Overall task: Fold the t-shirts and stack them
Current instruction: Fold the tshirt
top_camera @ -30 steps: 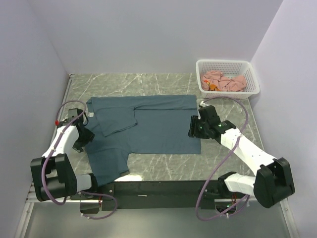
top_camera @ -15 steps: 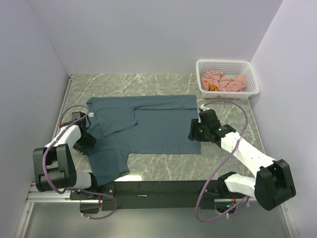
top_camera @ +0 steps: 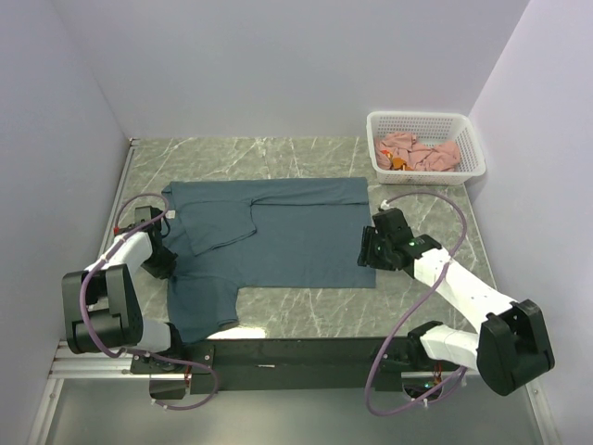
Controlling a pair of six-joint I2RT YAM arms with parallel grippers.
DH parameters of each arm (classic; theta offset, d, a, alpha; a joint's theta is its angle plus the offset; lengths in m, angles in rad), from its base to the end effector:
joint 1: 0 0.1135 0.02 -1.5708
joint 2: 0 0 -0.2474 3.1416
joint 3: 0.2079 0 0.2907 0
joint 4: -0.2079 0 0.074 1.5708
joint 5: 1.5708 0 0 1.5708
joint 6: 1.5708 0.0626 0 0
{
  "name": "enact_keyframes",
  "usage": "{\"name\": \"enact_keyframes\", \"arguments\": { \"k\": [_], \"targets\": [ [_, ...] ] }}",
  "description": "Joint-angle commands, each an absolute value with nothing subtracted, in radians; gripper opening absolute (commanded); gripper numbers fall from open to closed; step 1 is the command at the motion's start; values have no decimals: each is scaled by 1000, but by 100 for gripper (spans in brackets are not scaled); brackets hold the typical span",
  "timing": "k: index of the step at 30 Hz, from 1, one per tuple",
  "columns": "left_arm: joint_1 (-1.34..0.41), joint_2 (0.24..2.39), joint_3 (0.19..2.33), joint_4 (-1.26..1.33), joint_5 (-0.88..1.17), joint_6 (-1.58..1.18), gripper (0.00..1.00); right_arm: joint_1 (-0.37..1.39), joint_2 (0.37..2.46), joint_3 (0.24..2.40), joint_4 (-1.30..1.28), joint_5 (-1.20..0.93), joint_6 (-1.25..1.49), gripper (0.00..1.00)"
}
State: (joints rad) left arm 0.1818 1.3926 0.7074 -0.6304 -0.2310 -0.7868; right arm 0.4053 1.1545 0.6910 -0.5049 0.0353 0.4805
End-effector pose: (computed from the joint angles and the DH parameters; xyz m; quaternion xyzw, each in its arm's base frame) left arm 0.2614 0.0626 0.0929 -0.4717 0.8651 0.0715 0.1547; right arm 0.2569 0.1078 0.1538 0.0411 0.9540 0.1119 0.2752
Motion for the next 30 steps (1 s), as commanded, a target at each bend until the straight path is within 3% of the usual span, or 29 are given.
{"name": "enact_keyframes", "arguments": {
  "k": [1,4,20,30],
  "targets": [
    [187,1428,683,-634,-238,-756,13,400,1117,661,-564,84,554,57],
    [186,1424,684,-630,-229,-750,1,391,1123,632,-577,83,597,56],
    [187,1379,681,-617,-213,-741,1,371,1215,552,-511,91,733,56],
    [187,1341,686,-637,-256,-764,1,371,1276,552,-514,60,733,45]
  ]
}}
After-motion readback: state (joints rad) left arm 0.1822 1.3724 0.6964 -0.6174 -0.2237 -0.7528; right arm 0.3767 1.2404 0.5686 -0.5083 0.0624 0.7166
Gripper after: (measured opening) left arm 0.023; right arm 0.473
